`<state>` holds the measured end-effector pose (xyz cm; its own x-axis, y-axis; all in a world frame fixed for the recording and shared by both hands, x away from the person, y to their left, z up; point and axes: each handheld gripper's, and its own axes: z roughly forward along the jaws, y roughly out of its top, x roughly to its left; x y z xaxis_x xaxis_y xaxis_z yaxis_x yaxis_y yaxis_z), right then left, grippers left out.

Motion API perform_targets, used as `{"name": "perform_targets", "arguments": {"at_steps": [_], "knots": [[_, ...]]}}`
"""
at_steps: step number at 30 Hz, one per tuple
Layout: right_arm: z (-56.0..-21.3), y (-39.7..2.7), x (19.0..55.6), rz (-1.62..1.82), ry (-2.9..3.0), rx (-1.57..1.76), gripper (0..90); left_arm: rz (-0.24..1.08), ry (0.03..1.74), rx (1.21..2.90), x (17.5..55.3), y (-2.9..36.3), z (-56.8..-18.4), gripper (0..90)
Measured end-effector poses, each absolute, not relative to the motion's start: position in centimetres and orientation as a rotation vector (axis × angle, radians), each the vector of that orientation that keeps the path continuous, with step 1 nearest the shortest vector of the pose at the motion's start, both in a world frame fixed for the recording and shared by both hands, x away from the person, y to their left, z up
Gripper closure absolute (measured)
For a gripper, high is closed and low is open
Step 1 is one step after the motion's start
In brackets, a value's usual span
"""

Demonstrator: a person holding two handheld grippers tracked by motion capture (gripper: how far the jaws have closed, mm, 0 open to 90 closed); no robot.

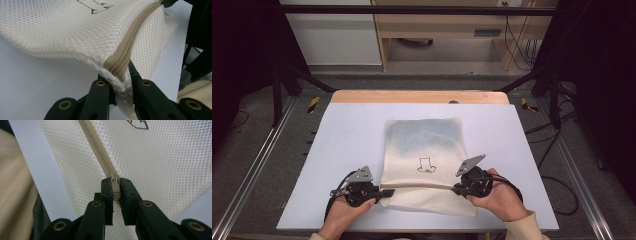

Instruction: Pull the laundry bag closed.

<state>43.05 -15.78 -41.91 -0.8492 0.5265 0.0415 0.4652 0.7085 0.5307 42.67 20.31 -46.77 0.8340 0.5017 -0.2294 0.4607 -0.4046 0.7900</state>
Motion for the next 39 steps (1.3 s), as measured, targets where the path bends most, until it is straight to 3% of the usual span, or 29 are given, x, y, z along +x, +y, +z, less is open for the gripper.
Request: {"name": "perform_targets", "arguments": {"at_steps": [39], "knots": [[-43.2, -18.9, 42.5, 0.820, 2.781, 0.934, 81.9, 0.066, 0.712, 2.056, 42.7, 20.5, -46.6, 84.2]]}}
